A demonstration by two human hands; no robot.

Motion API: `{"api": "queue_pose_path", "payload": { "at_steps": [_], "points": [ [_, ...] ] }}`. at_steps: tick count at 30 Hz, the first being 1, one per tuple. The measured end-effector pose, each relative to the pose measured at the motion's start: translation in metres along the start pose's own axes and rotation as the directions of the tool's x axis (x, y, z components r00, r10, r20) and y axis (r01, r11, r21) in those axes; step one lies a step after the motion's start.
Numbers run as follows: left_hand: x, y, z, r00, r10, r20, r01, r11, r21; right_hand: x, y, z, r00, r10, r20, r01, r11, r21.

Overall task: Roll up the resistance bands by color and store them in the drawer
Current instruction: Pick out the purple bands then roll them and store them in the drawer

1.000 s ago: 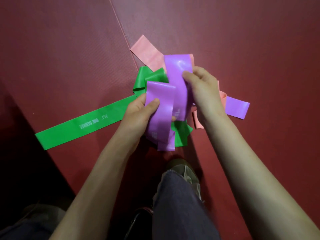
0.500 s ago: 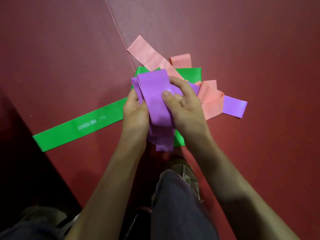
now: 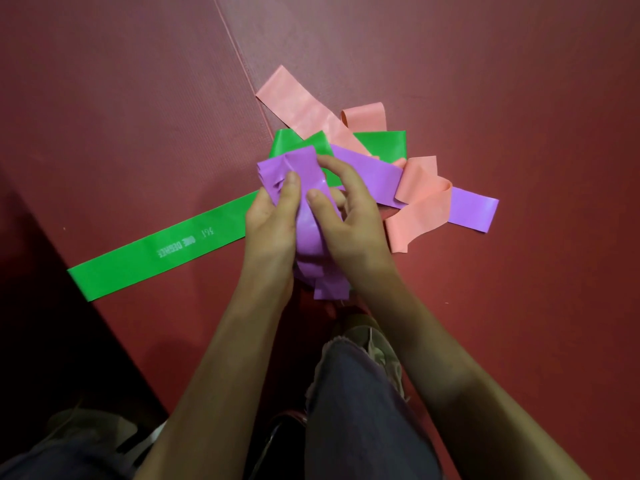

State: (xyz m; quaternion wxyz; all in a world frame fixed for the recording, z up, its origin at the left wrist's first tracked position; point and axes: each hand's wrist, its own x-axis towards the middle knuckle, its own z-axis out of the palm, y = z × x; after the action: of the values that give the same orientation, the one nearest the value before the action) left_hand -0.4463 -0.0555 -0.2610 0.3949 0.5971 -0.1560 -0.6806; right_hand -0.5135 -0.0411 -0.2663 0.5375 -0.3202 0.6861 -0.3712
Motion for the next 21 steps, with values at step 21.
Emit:
{"api": "queue_pose_path", "payload": {
  "at_steps": [21],
  "points": [
    [0.008, 0.009, -0.014, 0.993, 0.035, -0.111, -0.026, 0.996, 0.084, -0.012, 0.016, -0.005, 0.989, 0.043, 0.145, -0.063, 0.988, 0.137]
  ]
}}
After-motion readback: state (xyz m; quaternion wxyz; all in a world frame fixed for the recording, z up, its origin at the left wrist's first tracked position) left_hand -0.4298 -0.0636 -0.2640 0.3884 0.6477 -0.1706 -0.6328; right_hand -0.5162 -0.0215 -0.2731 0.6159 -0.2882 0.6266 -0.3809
